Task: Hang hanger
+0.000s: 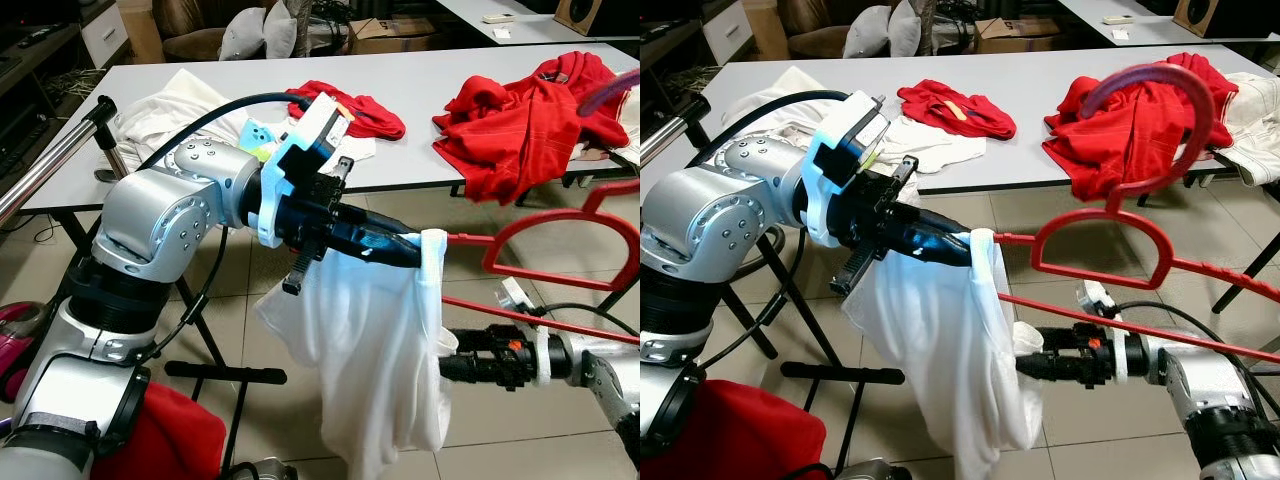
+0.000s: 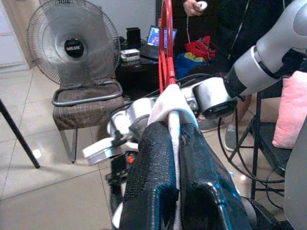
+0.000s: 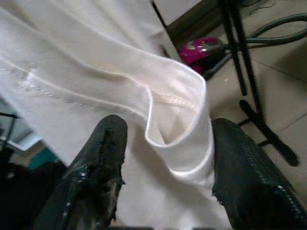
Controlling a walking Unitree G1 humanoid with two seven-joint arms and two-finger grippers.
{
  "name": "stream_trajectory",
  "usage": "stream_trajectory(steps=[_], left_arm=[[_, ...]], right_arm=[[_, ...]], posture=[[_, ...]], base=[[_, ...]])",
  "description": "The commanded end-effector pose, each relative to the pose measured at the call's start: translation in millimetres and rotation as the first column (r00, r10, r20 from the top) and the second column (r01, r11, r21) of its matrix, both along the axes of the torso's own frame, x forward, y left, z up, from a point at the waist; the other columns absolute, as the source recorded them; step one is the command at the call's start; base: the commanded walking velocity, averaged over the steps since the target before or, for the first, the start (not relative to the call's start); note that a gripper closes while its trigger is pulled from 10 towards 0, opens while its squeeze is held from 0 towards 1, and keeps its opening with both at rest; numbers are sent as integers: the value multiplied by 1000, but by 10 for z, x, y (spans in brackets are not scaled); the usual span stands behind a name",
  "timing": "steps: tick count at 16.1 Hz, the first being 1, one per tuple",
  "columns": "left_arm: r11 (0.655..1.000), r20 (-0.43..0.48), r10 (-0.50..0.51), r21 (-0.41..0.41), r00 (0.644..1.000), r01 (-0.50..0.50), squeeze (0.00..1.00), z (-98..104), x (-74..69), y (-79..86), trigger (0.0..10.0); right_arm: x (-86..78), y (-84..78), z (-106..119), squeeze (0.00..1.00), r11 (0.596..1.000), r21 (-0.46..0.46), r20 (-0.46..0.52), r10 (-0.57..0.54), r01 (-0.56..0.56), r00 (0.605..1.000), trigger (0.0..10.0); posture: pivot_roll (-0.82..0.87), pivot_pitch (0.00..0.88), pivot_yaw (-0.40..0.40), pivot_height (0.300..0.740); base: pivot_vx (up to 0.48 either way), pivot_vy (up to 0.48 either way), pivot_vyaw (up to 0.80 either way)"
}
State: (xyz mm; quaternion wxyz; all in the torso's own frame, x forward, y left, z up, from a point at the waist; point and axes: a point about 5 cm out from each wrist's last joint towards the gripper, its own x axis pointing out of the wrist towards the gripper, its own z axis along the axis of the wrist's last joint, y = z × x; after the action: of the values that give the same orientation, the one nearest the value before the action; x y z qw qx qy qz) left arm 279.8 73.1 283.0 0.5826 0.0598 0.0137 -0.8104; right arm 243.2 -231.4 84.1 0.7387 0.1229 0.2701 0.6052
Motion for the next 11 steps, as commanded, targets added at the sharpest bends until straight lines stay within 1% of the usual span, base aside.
stream_trajectory(steps=[1, 6, 11], left_arm=[[1000, 55, 13, -5, 998, -13, 0, 117, 16, 7, 0], [999, 56, 42, -9, 998, -42, 0, 113, 61, 37, 0], [998, 58, 61, -12, 996, -61, 0, 115, 91, 55, 0]], right_arm=[[-14, -30, 56, 0, 1000, 21, -2, 11, -11, 1000, 0], [-50, -28, 81, 0, 999, 42, -19, 21, -20, 1000, 0], [-33, -24, 67, 0, 1000, 26, -13, -2, 2, 1000, 0]], posture=[[-62, 0, 46, 740], [-69, 0, 52, 740], [-73, 0, 56, 740]], base=[[0, 0, 0], [0, 0, 0], [0, 0, 0]])
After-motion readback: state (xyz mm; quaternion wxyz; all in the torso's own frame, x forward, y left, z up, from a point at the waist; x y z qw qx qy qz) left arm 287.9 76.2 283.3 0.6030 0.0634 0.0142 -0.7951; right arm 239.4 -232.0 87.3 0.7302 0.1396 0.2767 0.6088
